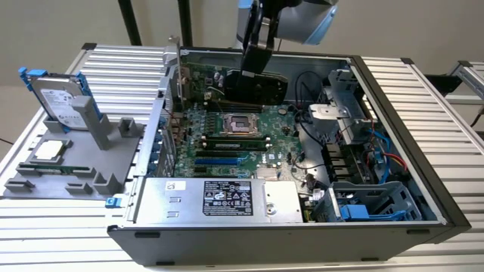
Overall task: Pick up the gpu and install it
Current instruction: 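Insert the gpu into the slot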
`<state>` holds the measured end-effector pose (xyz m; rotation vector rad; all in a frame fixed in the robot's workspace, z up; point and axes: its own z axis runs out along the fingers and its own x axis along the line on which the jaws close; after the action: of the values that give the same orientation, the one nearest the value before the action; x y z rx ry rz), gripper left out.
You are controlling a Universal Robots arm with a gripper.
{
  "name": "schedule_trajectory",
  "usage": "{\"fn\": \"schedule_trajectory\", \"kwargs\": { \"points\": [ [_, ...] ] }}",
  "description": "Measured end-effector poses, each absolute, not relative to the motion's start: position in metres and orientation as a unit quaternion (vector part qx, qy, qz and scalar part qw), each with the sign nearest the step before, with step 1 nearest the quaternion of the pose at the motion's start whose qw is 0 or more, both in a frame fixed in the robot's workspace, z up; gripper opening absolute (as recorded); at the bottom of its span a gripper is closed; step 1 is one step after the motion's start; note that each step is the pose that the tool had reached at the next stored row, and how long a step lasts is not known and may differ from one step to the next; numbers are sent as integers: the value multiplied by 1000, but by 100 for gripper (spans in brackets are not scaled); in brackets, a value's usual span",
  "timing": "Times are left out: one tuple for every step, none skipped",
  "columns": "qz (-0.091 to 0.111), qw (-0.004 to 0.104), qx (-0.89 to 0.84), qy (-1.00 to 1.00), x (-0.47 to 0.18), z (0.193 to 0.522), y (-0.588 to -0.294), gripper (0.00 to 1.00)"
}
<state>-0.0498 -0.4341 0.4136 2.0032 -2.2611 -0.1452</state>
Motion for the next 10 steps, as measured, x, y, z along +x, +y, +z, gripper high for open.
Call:
{"fn": "schedule_trajectory", "kwargs": {
  "points": [
    [-48,59,661,-746,-50,413,-434,0],
    [-48,59,661,-746,-50,413,-434,0],
    [-48,59,661,-746,-50,413,-434,0],
    [-48,59,661,-746,-50,413,-434,0],
    [-48,59,661,-746,-50,412,-434,0],
    [-48,59,661,-746,-50,412,-434,0],
    [-48,59,661,-746,-50,412,-434,0],
    [-48,59,661,-746,-50,412,-434,0],
    [-48,59,661,-746,-50,411,-434,0],
    [-48,59,661,-746,-50,411,-434,0]
  ]
}}
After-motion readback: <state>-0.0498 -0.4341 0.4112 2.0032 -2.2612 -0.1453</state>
